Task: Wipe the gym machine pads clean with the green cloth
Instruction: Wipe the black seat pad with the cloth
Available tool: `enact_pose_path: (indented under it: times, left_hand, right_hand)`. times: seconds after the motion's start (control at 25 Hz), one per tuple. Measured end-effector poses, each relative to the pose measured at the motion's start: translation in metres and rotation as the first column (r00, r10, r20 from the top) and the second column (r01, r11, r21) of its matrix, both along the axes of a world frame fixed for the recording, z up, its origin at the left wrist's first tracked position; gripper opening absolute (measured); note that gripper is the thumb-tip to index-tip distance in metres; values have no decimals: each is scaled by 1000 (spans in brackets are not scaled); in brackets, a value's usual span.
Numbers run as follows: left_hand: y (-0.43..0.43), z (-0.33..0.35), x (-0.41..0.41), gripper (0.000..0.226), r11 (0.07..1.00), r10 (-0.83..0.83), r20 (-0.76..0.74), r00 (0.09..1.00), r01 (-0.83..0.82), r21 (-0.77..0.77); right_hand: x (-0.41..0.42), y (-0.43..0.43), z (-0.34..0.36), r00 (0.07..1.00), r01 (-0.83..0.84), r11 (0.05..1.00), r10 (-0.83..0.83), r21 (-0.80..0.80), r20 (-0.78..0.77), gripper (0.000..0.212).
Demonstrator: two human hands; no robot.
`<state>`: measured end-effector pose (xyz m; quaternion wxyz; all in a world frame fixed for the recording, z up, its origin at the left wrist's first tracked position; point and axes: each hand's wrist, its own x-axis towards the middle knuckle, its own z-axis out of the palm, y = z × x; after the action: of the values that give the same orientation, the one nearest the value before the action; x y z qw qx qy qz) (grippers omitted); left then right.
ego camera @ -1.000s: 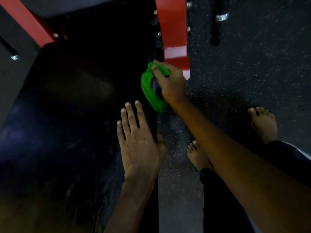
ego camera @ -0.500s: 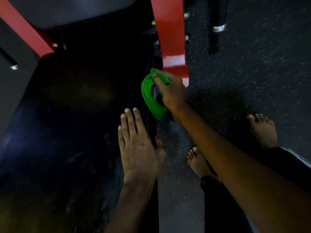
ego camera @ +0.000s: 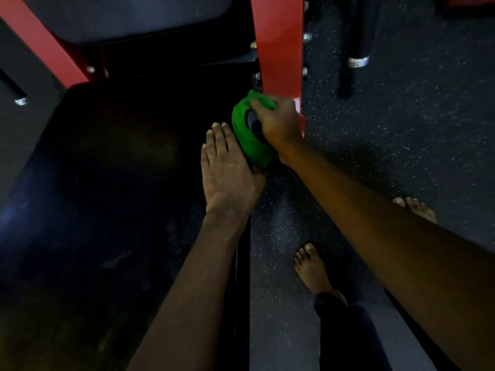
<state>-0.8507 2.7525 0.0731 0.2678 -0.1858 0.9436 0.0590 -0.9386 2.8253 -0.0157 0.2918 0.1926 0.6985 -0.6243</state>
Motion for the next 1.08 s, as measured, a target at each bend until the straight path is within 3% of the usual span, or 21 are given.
enact_pose_path:
  times: [0.2, 0.36, 0.52, 0.68, 0.88, 1.08]
  left_hand:
    - [2, -6, 2, 92, 999, -6, -35, 999, 5, -38]
    - [2, -7, 3, 93, 999, -17, -41, 999, 15, -52]
    - [3, -6, 3, 94, 999, -12, -39, 999, 10, -44]
    - [3, 0, 0, 87, 998, 59, -68, 996, -58, 17]
    - [8, 40, -26, 71, 985, 137, -196, 971, -111, 136]
    - [14, 130, -71, 65, 943, 262, -338, 904, -166, 287]
  right_hand:
    - [-38, -19, -9, 997, 61, 996, -58, 72, -47, 14]
    - [-66, -20, -28, 992, 123, 992, -122, 17, -23, 14]
    - [-37, -9, -17, 998, 42, 999, -43, -17, -48, 19]
    - [-4, 24, 6, 991, -131, 987, 132, 89, -2, 13]
    - [-25, 57, 75, 969, -241, 950, 248, 199, -7, 13]
    - [-67, 65, 184, 923, -301, 905, 355, 299, -145, 27]
